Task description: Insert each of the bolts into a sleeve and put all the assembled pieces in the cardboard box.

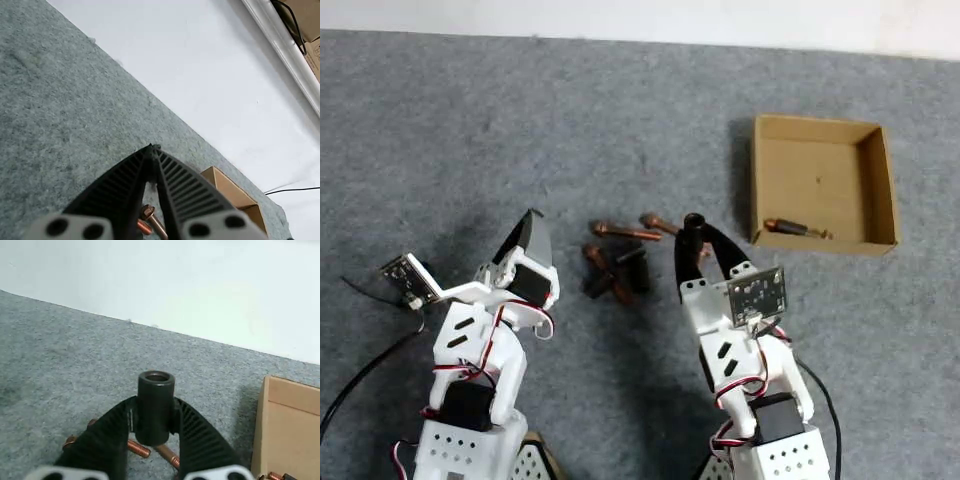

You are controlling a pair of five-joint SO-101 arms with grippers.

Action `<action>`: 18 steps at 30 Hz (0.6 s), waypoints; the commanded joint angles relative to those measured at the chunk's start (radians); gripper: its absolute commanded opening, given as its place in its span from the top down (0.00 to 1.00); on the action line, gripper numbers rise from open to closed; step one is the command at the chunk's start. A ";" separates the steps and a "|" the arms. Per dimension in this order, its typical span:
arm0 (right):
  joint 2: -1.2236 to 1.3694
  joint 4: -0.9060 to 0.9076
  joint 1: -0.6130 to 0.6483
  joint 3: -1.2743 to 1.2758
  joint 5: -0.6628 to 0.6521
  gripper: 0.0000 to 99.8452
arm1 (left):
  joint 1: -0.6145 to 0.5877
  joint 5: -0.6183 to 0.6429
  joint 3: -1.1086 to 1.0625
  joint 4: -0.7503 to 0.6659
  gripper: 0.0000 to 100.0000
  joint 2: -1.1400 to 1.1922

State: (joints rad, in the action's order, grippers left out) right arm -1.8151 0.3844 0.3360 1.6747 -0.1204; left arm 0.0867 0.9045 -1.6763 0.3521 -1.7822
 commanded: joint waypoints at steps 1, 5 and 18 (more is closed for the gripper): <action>-0.024 -0.024 -0.012 0.071 -0.006 1.00 | 0.012 0.009 -0.022 -0.002 0.99 -0.001; -0.024 -0.024 -0.012 0.071 -0.006 1.00 | 0.012 0.009 -0.022 -0.003 0.99 -0.001; -0.024 -0.024 -0.012 0.071 -0.006 1.00 | 0.018 0.011 -0.022 -0.005 0.99 0.001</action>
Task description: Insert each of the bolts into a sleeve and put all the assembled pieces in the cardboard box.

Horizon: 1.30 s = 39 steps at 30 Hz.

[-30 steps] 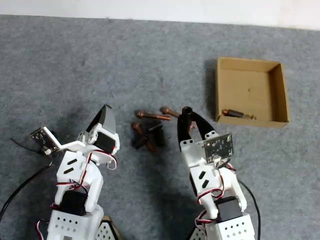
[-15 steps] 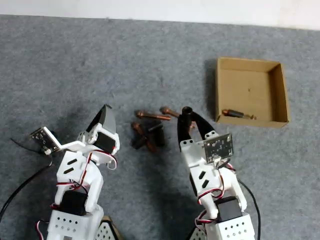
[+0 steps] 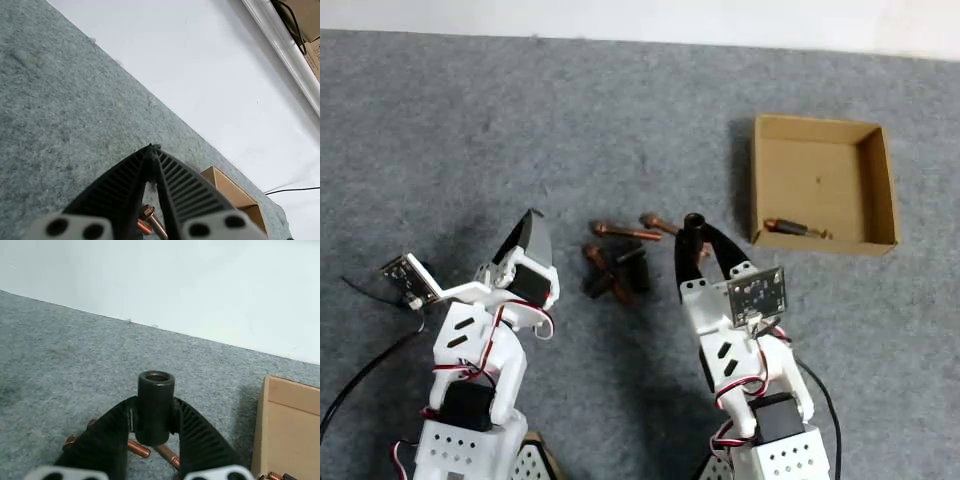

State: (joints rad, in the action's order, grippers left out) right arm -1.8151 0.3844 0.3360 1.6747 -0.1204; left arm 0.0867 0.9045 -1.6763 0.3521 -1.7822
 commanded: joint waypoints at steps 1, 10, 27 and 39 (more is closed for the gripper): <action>-0.024 -0.024 -0.012 0.071 -0.006 1.00 | 0.030 0.006 -0.022 -0.002 0.99 0.001; -0.024 -0.024 -0.012 0.071 -0.006 1.00 | 0.199 -0.210 -0.016 0.091 0.99 0.002; -0.024 -0.024 -0.012 0.071 -0.006 1.00 | 0.240 -0.356 0.108 0.215 0.99 0.166; -0.024 -0.024 -0.012 0.071 -0.006 1.00 | 0.139 -0.539 0.582 0.218 0.99 1.093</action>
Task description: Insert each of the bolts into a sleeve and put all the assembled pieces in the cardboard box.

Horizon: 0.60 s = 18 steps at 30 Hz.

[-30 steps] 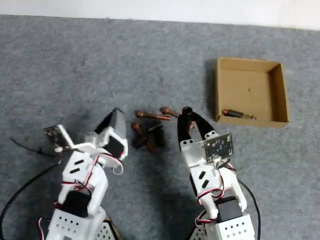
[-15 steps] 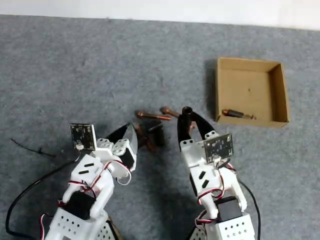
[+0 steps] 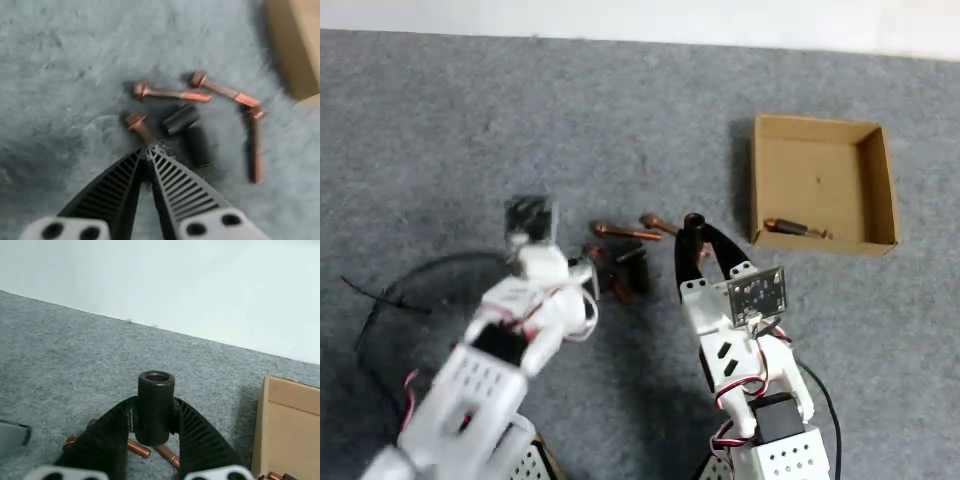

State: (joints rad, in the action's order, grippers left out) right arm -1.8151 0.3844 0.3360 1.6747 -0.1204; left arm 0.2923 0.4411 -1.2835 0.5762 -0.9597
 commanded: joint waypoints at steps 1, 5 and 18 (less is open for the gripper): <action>-0.024 -0.024 -0.012 0.071 -0.006 1.00 | -0.090 -0.071 0.223 -0.006 0.99 0.312; -0.024 -0.024 -0.012 0.071 -0.006 1.00 | -0.170 -0.061 0.292 -0.011 0.99 0.386; -0.024 -0.024 -0.012 0.071 -0.006 1.00 | -0.196 -0.258 0.317 0.003 0.99 0.387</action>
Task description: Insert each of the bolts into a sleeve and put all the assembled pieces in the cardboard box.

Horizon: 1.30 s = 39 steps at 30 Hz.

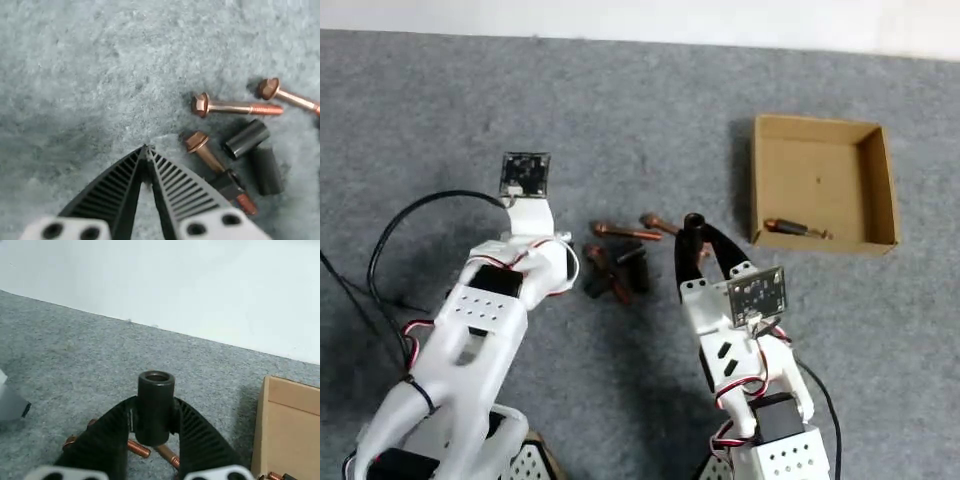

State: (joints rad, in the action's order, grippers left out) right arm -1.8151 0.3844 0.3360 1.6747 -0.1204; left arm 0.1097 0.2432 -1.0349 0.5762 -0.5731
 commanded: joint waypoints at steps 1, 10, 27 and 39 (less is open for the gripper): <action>-0.024 -0.024 -0.012 0.071 -0.006 1.00 | -0.018 -0.060 0.073 0.011 0.99 0.001; -0.024 -0.024 -0.012 0.071 -0.006 1.00 | -0.030 -0.060 0.082 0.021 0.99 0.001; -0.024 -0.024 -0.012 0.070 -0.006 1.00 | 0.021 -0.164 0.079 0.018 0.93 0.010; -0.024 -0.024 -0.012 0.070 -0.006 1.00 | 0.193 -0.565 0.061 0.160 0.93 0.008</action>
State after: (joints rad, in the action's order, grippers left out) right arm -1.8151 0.3844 0.3360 1.6747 -0.1204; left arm 0.2570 -0.0652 -0.9996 0.6820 -0.5623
